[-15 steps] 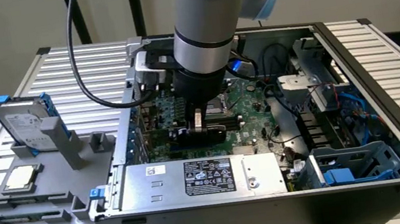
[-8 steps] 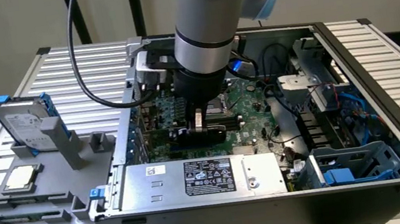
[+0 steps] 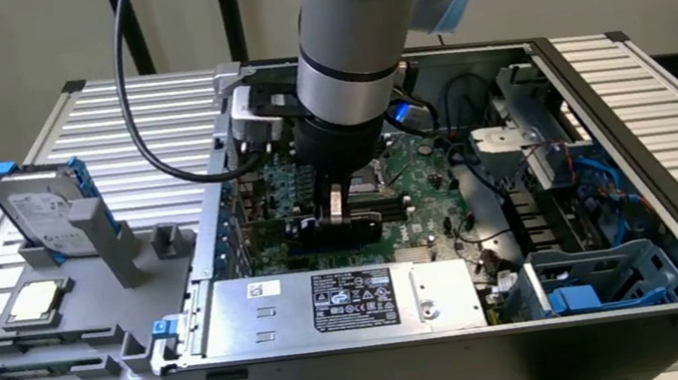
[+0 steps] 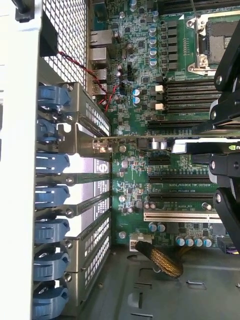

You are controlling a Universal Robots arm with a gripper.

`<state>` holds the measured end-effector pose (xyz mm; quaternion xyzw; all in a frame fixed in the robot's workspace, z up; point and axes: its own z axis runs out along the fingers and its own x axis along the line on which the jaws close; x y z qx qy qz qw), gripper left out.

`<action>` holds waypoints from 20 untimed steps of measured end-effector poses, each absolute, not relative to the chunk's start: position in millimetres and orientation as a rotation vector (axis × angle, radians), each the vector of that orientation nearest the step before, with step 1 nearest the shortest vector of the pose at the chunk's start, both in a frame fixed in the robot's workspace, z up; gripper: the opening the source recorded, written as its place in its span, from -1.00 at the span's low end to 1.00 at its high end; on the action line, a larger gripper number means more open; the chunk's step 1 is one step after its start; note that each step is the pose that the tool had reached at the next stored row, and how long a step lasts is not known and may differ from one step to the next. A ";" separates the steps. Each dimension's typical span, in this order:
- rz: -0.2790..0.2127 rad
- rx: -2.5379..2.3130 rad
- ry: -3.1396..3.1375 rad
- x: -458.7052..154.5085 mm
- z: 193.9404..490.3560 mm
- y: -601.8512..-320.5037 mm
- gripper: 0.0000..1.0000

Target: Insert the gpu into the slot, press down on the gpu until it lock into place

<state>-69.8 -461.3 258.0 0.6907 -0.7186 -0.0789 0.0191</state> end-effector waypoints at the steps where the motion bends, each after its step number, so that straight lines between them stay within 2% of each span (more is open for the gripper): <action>1: -0.245 2.144 -2.231 -69.7 258.0 -461.2 -0.48; 20: -0.255 2.146 -2.232 -68.7 256.4 -461.3 -0.48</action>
